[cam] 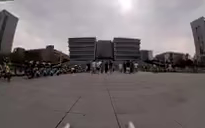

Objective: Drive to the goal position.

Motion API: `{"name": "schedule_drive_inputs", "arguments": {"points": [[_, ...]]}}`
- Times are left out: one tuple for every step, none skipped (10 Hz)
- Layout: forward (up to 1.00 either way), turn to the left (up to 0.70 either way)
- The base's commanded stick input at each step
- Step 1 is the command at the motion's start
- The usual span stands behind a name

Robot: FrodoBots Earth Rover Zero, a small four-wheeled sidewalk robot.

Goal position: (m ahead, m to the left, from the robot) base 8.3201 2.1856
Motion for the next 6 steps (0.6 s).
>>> {"name": "schedule_drive_inputs", "arguments": {"points": [[0.7,0.14],[0.7,0.14],[0.7,0.14],[0.7,0.14],[0.7,0.14],[0.7,0.14]]}}
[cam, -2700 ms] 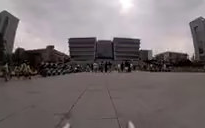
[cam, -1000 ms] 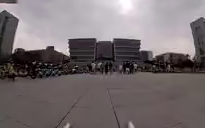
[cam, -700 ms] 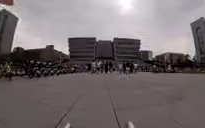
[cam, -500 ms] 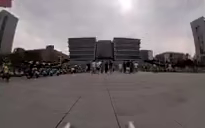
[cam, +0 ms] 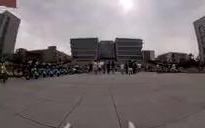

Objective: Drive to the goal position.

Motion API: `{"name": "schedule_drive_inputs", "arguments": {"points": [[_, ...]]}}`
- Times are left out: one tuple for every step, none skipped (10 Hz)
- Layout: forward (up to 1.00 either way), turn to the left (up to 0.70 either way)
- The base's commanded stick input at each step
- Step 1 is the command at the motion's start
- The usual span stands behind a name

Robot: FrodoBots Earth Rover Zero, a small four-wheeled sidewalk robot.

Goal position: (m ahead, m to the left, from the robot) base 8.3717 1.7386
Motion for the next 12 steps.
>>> {"name": "schedule_drive_inputs", "arguments": {"points": [[0.7,0.14],[0.7,0.14],[0.7,0.14],[0.7,0.14],[0.7,0.14],[0.7,0.14],[0.7,0.13],[0.7,0.13],[0.7,0.11],[0.7,0.09],[0.7,0.06],[0.7,0.04]]}}
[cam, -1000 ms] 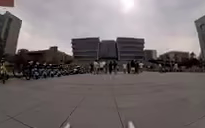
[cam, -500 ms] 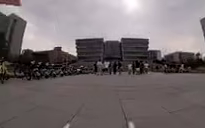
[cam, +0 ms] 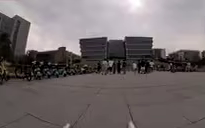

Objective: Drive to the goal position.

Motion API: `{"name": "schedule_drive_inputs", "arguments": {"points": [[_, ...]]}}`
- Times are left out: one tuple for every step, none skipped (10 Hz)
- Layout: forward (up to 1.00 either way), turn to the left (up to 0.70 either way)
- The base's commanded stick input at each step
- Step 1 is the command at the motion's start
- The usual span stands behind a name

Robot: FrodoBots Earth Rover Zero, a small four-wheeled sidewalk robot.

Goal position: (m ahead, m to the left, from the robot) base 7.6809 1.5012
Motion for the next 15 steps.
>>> {"name": "schedule_drive_inputs", "arguments": {"points": [[0.7,0.02],[0.7,0.0],[0.7,0.0],[0.7,0.0],[0.7,0.0],[0.7,0.0],[0.7,0.0],[0.7,0.0],[0.7,0.0],[0.7,0.0],[0.7,0.0],[0.7,0.0],[0.7,0.0],[0.7,0.0],[0.7,0.0]]}}
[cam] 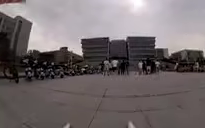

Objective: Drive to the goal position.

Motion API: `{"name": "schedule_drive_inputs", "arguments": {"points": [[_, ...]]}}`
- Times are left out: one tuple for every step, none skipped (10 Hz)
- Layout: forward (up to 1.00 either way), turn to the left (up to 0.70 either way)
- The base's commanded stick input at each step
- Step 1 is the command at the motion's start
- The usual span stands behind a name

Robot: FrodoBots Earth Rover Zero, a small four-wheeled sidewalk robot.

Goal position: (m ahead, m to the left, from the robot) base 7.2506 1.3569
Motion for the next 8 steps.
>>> {"name": "schedule_drive_inputs", "arguments": {"points": [[0.7,0.0],[0.7,0.0],[0.7,0.0],[0.7,0.0],[0.7,0.0],[0.7,0.0],[0.7,0.0],[0.7,0.0]]}}
